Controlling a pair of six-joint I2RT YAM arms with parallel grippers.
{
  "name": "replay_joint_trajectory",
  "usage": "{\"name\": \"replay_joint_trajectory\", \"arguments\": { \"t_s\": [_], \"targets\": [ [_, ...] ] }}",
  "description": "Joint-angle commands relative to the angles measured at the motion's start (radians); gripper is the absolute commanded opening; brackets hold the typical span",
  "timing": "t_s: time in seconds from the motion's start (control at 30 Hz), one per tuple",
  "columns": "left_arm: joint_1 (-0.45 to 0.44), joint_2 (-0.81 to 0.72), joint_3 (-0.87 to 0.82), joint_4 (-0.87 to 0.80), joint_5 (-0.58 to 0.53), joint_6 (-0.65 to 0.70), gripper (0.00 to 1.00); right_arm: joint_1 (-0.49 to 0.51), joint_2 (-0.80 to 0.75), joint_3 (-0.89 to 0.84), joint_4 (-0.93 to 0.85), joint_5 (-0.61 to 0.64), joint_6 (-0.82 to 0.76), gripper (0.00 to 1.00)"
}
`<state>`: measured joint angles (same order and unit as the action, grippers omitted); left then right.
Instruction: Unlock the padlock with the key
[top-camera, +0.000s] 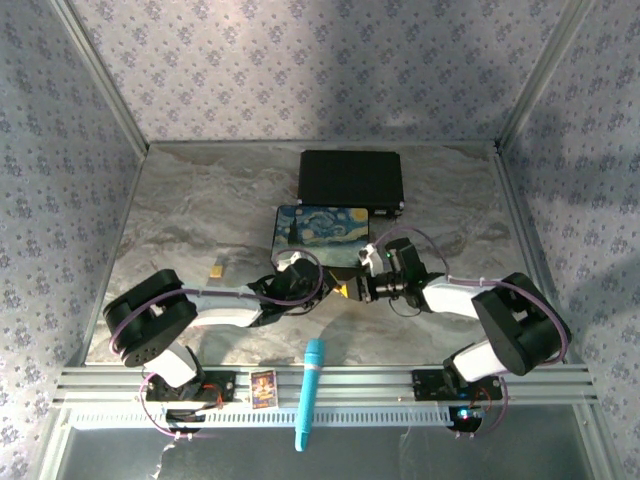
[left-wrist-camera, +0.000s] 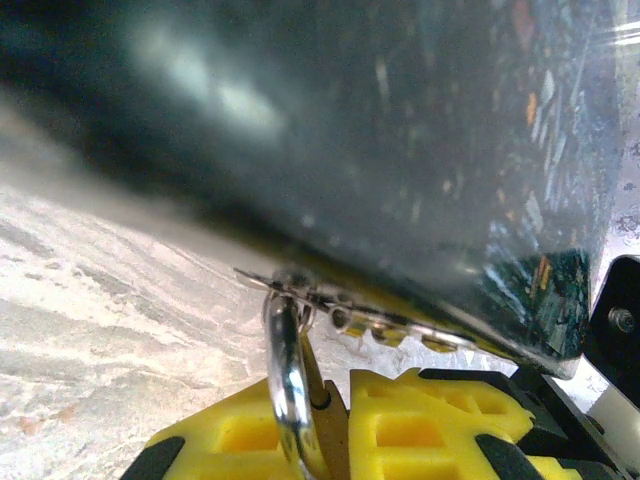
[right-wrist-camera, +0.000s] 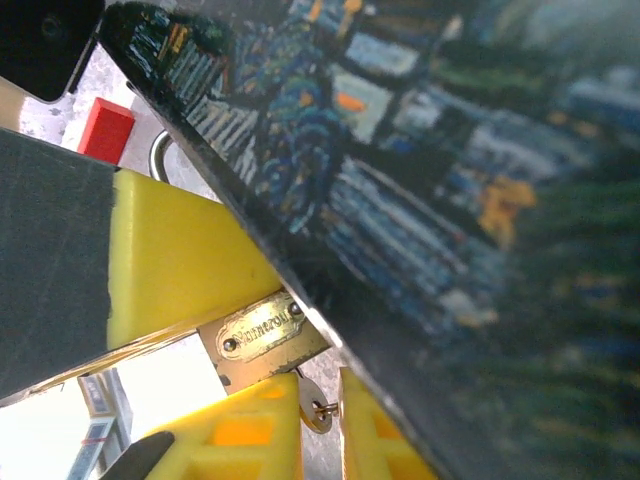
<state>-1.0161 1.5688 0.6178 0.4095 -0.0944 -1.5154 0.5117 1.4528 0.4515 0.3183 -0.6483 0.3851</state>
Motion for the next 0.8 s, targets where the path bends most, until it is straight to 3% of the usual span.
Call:
{"name": "replay_joint_trajectory", "arguments": {
  "t_s": [0.0, 0.5, 0.63, 0.77],
  "targets": [
    [-0.038, -0.046, 0.010, 0.079, 0.214, -0.057, 0.00, -0.020, 0.027, 0.017, -0.004, 0.294, 0.010, 0.17],
    [-0.026, -0.013, -0.011, 0.024, 0.168, -0.062, 0.00, -0.004, -0.178, -0.052, -0.035, 0.291, 0.059, 0.37],
    [-0.024, -0.003, -0.012, -0.003, 0.151, -0.057, 0.00, 0.009, -0.263, -0.050, -0.112, 0.333, 0.052, 0.45],
    [-0.024, 0.003, -0.009, -0.033, 0.136, -0.045, 0.00, 0.014, -0.309, -0.013, -0.199, 0.356, 0.047, 0.46]
  ]
}}
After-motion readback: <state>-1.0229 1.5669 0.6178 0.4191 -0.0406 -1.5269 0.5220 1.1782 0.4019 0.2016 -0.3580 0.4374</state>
